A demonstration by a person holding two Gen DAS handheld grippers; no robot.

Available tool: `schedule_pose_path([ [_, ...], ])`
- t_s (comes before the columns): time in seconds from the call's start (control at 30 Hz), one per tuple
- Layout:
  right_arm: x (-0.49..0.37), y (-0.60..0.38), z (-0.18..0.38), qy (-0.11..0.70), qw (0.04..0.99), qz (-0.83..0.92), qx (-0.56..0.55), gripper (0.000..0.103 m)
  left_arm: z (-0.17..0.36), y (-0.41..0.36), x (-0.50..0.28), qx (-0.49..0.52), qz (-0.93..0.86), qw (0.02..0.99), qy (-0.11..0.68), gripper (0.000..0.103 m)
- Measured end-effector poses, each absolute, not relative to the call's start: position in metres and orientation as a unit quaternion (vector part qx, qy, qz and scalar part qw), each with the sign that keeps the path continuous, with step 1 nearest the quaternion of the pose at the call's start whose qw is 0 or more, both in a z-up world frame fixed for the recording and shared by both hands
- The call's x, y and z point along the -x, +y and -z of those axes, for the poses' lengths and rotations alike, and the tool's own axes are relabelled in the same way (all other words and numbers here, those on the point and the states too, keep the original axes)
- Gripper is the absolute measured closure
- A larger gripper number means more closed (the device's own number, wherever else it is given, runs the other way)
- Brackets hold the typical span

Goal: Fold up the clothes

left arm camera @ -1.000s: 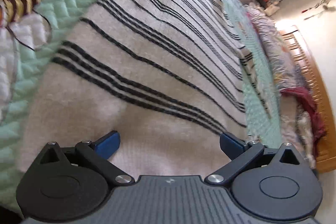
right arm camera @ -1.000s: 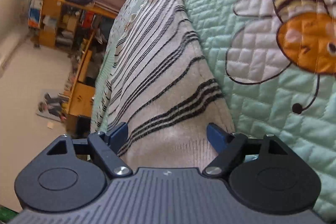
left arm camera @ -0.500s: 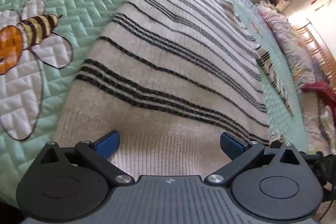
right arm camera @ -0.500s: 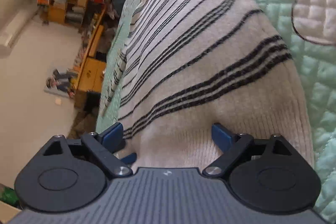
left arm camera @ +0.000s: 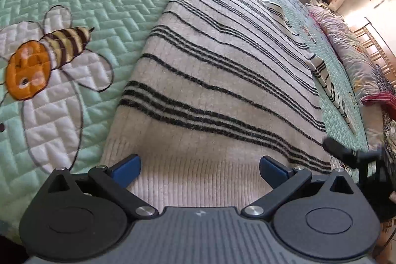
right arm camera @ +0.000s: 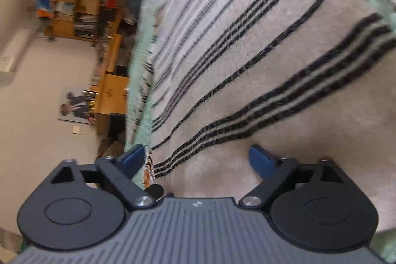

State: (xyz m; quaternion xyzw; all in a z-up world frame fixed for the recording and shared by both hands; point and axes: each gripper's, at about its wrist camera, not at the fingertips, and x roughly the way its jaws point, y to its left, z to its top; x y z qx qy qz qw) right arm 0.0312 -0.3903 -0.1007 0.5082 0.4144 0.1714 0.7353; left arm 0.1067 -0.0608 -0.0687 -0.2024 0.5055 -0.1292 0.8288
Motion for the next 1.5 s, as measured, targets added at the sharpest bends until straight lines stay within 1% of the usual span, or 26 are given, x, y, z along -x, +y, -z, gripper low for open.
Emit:
schedule_pose_path([
  [0.1, -0.028, -0.397, 0.089, 0.419, 0.736, -0.16, -0.507, 0.012, 0.049, -0.068, -0.104, 0.183, 0.128, 0.848, 0.481, 0.001],
  [0.2, -0.028, -0.394, 0.065, 0.39, 0.767, -0.159, -0.483, 0.01, 0.036, -0.085, -0.106, 0.174, 0.164, 0.855, 0.461, 0.001],
  [0.27, -0.029, -0.397, 0.069, 0.388, 0.768, -0.148, -0.488, 0.004, 0.044, -0.098, -0.111, 0.159, 0.178, 0.849, 0.472, 0.001],
  [0.37, -0.029, -0.405, 0.088, 0.402, 0.752, -0.124, -0.508, 0.004, 0.074, -0.099, -0.118, 0.169, 0.155, 0.825, 0.517, 0.001],
  [0.4, -0.025, -0.41, 0.097, 0.403, 0.741, -0.12, -0.524, 0.006, 0.078, -0.096, -0.115, 0.174, 0.156, 0.826, 0.512, 0.001],
  [0.43, -0.02, -0.416, 0.104, 0.402, 0.731, -0.117, -0.539, 0.01, 0.076, -0.094, -0.111, 0.174, 0.161, 0.829, 0.506, 0.001],
  [0.47, -0.017, -0.42, 0.106, 0.395, 0.726, -0.12, -0.55, 0.012, 0.073, -0.092, -0.11, 0.168, 0.16, 0.83, 0.508, 0.001],
  [0.53, -0.017, -0.427, 0.106, 0.394, 0.718, -0.118, -0.561, 0.012, 0.065, -0.091, -0.11, 0.153, 0.145, 0.834, 0.51, 0.001],
  [0.67, -0.025, -0.421, 0.093, 0.384, 0.733, -0.12, -0.548, 0.009, 0.041, -0.097, -0.107, 0.138, 0.153, 0.853, 0.48, 0.001],
  [0.7, -0.028, -0.416, 0.089, 0.382, 0.737, -0.129, -0.542, 0.009, 0.038, -0.099, -0.107, 0.135, 0.161, 0.853, 0.478, 0.001],
  [0.77, -0.034, -0.406, 0.083, 0.381, 0.745, -0.146, -0.528, 0.004, 0.046, -0.105, -0.11, 0.127, 0.161, 0.847, 0.49, 0.001],
  [0.83, -0.034, -0.402, 0.084, 0.394, 0.747, -0.157, -0.512, 0.004, 0.061, -0.098, -0.11, 0.145, 0.143, 0.835, 0.511, 0.001],
  [0.93, -0.031, -0.398, 0.068, 0.39, 0.78, -0.161, -0.462, 0.004, 0.068, -0.089, -0.108, 0.176, 0.142, 0.83, 0.509, 0.001],
  [1.03, -0.03, -0.398, 0.043, 0.36, 0.82, -0.162, -0.414, 0.004, 0.047, -0.085, -0.104, 0.186, 0.15, 0.846, 0.476, 0.001],
  [1.13, -0.033, -0.395, 0.012, 0.32, 0.859, -0.174, -0.359, 0.004, 0.013, -0.09, -0.097, 0.158, 0.165, 0.88, 0.417, 0.001],
  [1.17, -0.038, -0.392, 0.009, 0.319, 0.865, -0.176, -0.345, 0.003, 0.006, -0.092, -0.098, 0.145, 0.17, 0.886, 0.406, 0.001],
  [1.2, -0.043, -0.39, 0.006, 0.318, 0.87, -0.178, -0.331, 0.001, 0.004, -0.094, -0.101, 0.14, 0.171, 0.887, 0.406, 0.001],
  [1.27, -0.054, -0.387, 0.002, 0.318, 0.877, -0.181, -0.311, 0.0, 0.014, -0.092, -0.109, 0.151, 0.162, 0.874, 0.432, 0.001],
  [1.33, -0.059, -0.393, 0.022, 0.341, 0.849, -0.173, -0.365, 0.0, 0.031, -0.09, -0.114, 0.155, 0.159, 0.86, 0.459, 0.001],
  [1.43, -0.055, -0.408, 0.063, 0.381, 0.805, -0.132, -0.435, 0.001, 0.073, -0.087, -0.122, 0.139, 0.12, 0.83, 0.527, 0.001],
  [1.47, -0.05, -0.413, 0.078, 0.401, 0.794, -0.108, -0.445, 0.001, 0.079, -0.083, -0.118, 0.138, 0.128, 0.835, 0.517, 0.001],
  [1.5, -0.04, -0.414, 0.091, 0.409, 0.787, -0.096, -0.452, 0.005, 0.08, -0.081, -0.114, 0.136, 0.137, 0.841, 0.505, 0.001],
])
